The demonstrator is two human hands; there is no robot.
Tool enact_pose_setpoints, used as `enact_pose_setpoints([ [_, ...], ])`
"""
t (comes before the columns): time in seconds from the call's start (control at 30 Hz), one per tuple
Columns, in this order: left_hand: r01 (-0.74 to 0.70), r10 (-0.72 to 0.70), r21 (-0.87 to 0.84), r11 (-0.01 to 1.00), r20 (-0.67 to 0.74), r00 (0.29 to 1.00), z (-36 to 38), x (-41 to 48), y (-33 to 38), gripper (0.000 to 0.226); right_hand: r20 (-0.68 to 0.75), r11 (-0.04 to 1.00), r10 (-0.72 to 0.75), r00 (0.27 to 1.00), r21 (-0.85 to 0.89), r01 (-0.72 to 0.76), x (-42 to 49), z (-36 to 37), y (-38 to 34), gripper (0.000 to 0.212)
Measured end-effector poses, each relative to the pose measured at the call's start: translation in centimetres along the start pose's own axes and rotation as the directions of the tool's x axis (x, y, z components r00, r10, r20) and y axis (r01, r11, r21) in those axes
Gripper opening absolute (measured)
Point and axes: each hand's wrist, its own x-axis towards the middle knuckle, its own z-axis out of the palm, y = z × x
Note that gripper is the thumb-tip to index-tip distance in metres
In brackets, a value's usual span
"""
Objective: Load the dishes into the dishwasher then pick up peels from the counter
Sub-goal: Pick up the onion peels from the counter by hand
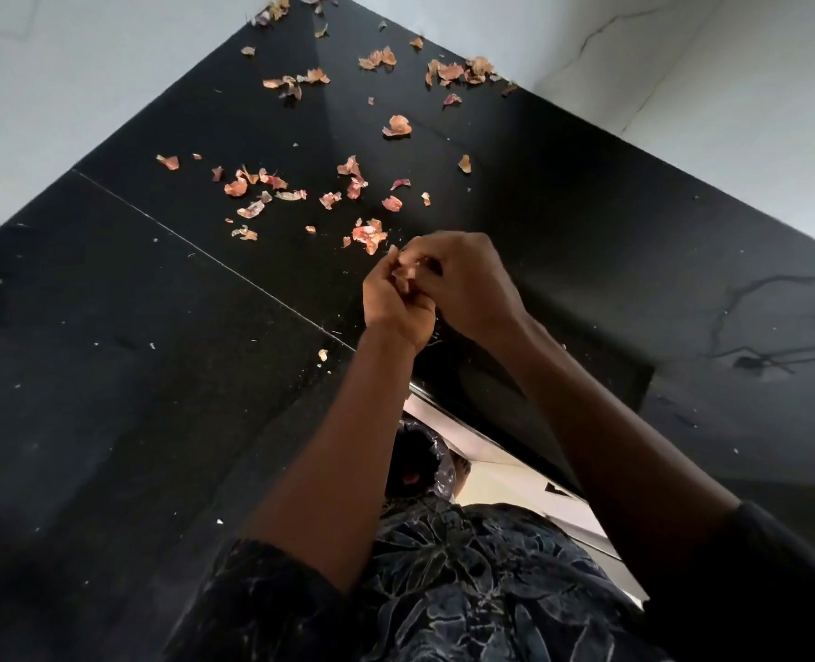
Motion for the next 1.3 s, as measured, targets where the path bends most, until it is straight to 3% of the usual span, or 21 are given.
enact_pose_setpoints([
  [0.07,-0.022,0.022,-0.041,0.999,0.007,1.000,0.0,-0.2,0.9,0.029,-0.111,0.997,0.035,0.993,0.069,-0.027,0.8,-0.7,0.1,0.014],
  [0.17,-0.058,0.062,-0.145,0.988,0.023,0.998,-0.7,-0.6,2.6,0.033,-0.192,0.972,0.204,0.960,0.156,-0.176,2.0,-1.6,1.8,0.012],
  [0.27,-0.072,0.079,-0.231,0.970,0.019,0.997,-1.9,-0.4,4.5,0.038,-0.024,0.960,0.278,0.960,0.005,-0.278,2.2,0.0,4.3,0.020],
  [0.4,-0.127,0.134,-0.248,0.960,0.012,0.991,-3.1,-0.3,6.1,0.028,0.220,0.956,0.244,0.944,-0.217,-0.197,0.9,4.6,5.0,0.042],
  [0.47,-0.137,0.142,-0.223,0.965,0.006,0.990,-3.6,-0.4,6.3,0.028,0.201,0.951,0.194,0.960,-0.277,-0.134,0.4,6.3,4.8,0.044],
  [0.6,-0.129,0.128,-0.184,0.974,-0.019,0.992,-4.1,-0.7,6.4,0.029,0.134,0.945,0.141,0.981,-0.313,-0.093,0.3,7.3,4.5,0.027],
  [0.77,-0.112,0.104,-0.087,0.990,-0.095,0.990,-4.6,-0.9,5.8,0.031,0.028,0.958,0.225,0.974,-0.187,-0.216,1.2,5.6,4.2,0.018],
  [0.87,-0.065,0.061,-0.021,0.998,-0.133,0.989,-4.6,-1.0,5.0,0.032,-0.034,0.989,0.121,0.992,-0.075,-0.123,2.2,4.3,1.8,0.012],
  [1.0,-0.020,0.033,0.087,0.996,-0.154,0.988,-3.8,-1.5,4.4,0.028,0.135,0.996,-0.008,0.991,-0.085,0.020,2.8,4.5,-1.5,0.014],
  [1.1,-0.020,0.030,0.078,0.997,-0.126,0.992,-3.5,-1.6,5.0,0.030,0.258,0.997,-0.023,0.966,-0.063,0.040,4.0,3.9,-1.7,0.018],
  [1.2,-0.017,0.016,-0.002,1.000,-0.088,0.996,-3.7,-1.2,6.1,0.031,0.160,0.999,0.026,0.987,0.030,-0.031,6.5,3.1,-0.3,0.017],
  [1.3,-0.008,0.007,-0.018,1.000,-0.087,0.996,-4.0,-1.0,6.9,0.032,0.047,0.979,0.198,0.979,-0.066,-0.195,9.8,3.2,3.9,0.018],
])
